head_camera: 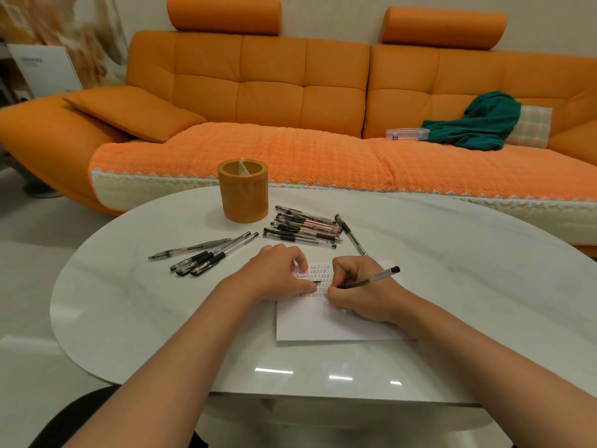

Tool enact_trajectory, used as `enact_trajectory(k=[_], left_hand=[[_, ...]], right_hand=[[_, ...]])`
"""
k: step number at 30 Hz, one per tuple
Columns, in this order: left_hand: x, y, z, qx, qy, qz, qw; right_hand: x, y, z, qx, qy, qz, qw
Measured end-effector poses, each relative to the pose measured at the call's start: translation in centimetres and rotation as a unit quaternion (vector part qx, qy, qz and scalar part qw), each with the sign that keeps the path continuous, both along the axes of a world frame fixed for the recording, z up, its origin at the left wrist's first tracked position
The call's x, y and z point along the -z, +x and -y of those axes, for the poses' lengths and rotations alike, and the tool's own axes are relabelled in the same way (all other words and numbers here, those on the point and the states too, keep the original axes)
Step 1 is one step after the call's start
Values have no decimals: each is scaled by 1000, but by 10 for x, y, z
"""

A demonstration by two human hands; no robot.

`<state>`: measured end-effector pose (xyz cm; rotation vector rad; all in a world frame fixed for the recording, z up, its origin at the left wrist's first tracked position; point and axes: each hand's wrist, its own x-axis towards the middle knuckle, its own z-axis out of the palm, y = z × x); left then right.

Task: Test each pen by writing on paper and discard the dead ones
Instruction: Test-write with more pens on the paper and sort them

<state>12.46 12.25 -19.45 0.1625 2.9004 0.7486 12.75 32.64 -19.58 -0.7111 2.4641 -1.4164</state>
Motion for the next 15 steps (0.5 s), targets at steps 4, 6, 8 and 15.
enact_trajectory(k=[4, 6, 8, 15], left_hand=[[0, 0, 0, -1, 1, 2, 1000], [0, -1, 0, 0, 1, 5, 1000], [0, -1, 0, 1, 2, 3, 1000], [0, -1, 0, 2, -1, 4, 1000]], right_hand=[[0, -1, -1, 5, -18, 12, 1000], [1, 0, -1, 6, -16, 9, 1000], [1, 0, 0, 1, -10, 2, 1000], [2, 0, 0, 6, -16, -1, 1000]])
